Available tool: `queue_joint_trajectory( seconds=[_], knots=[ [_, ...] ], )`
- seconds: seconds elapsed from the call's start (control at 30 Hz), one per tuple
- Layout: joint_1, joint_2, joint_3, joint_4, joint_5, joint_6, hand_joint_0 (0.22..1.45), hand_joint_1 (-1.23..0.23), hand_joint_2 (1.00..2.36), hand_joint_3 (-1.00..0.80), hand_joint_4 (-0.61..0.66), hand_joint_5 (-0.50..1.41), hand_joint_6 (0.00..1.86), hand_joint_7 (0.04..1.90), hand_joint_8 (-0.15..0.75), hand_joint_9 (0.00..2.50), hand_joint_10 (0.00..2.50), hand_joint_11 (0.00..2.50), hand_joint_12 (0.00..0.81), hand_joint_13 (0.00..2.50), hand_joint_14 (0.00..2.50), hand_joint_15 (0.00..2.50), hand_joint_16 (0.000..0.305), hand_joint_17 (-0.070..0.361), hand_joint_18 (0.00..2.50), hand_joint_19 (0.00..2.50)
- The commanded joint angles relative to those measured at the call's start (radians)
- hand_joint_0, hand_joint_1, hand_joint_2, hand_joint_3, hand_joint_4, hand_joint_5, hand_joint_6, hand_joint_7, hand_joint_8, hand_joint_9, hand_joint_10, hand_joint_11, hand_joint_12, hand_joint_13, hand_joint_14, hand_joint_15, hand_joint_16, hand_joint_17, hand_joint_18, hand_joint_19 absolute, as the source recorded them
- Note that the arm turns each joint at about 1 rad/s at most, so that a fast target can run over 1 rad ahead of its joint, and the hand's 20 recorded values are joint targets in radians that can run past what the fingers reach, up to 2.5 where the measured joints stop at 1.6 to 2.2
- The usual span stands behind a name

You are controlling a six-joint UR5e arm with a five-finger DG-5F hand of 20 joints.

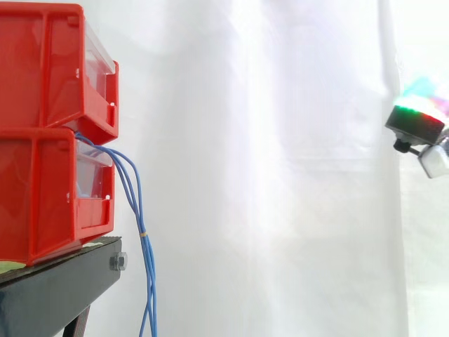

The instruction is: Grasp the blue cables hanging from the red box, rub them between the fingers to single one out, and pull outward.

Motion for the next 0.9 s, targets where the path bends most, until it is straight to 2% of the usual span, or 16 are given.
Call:
queue_joint_trajectory(
  seconds=[0.0,0.13,0.2,0.23,0.37,0.43,0.5,0.63,0.77,0.8,0.87],
  knots=[
    [0.005,-0.005,0.0,0.05,0.013,-0.024,0.54,-0.75,1.0,-0.5,0.22,-0.2,0.5,0.92,0.226,0.48,0.01,0.31,0.396,0.58,0.02,0.52,0.057,0.128,0.41,0.55],
    [0.006,-0.005,0.0,0.1,0.061,-0.061,0.54,-0.75,1.0,-0.5,0.22,-0.2,0.5,0.92,0.229,0.51,0.01,0.39,0.397,0.58,0.02,0.52,0.057,0.128,0.41,0.55],
    [0.006,-0.007,0.0,0.109,0.075,-0.07,0.54,-0.75,1.0,-0.5,0.22,-0.19,0.5,0.93,0.237,0.56,0.01,0.52,0.396,0.58,0.02,0.53,0.057,0.128,0.41,0.56],
    [0.006,-0.007,0.0,0.12,0.093,-0.081,0.54,-0.75,1.0,-0.5,0.22,-0.19,0.5,0.93,0.238,0.58,0.02,0.55,0.396,0.58,0.02,0.53,0.057,0.128,0.41,0.56],
    [0.009,-0.007,0.0,0.129,0.115,-0.1,0.51,-0.76,1.0,-0.5,0.22,-0.19,0.5,0.96,0.252,0.59,0.02,0.73,0.404,0.62,0.02,0.61,0.058,0.132,0.42,0.58],
    [0.009,-0.024,0.0,0.139,0.127,-0.11,0.5,-0.77,1.0,-0.5,0.22,-0.19,0.5,0.97,0.262,0.6,0.02,0.82,0.407,0.64,0.02,0.64,0.06,0.134,0.44,0.59],
    [0.009,-0.047,0.001,0.152,0.129,-0.107,0.49,-0.77,1.0,-0.5,0.22,-0.2,0.5,0.97,0.271,0.63,0.02,0.91,0.411,0.65,0.02,0.67,0.061,0.137,0.46,0.6],
    [0.012,-0.071,0.0,0.197,0.13,-0.11,0.48,-0.77,1.0,-0.5,0.23,-0.2,0.5,0.97,0.274,0.63,0.02,0.93,0.423,0.68,0.02,0.7,0.062,0.14,0.48,0.61],
    [0.012,-0.104,0.001,0.228,0.129,-0.106,0.53,-0.78,1.0,-0.5,0.22,-0.19,0.5,0.99,0.266,0.63,0.02,0.92,0.404,0.75,0.02,0.8,0.059,0.132,0.51,0.64],
    [0.012,-0.131,0.001,0.27,0.13,-0.11,0.56,-0.79,1.01,-0.43,0.21,-0.19,0.5,1.03,0.262,0.62,0.02,0.93,0.397,0.76,0.02,0.81,0.057,0.128,0.51,0.65],
    [0.014,-0.136,0.001,0.29,0.133,-0.113,0.57,-0.8,1.02,-0.32,0.21,-0.18,0.5,1.07,0.259,0.62,0.02,0.92,0.394,0.77,0.02,0.82,0.056,0.126,0.51,0.65]
  ],
)
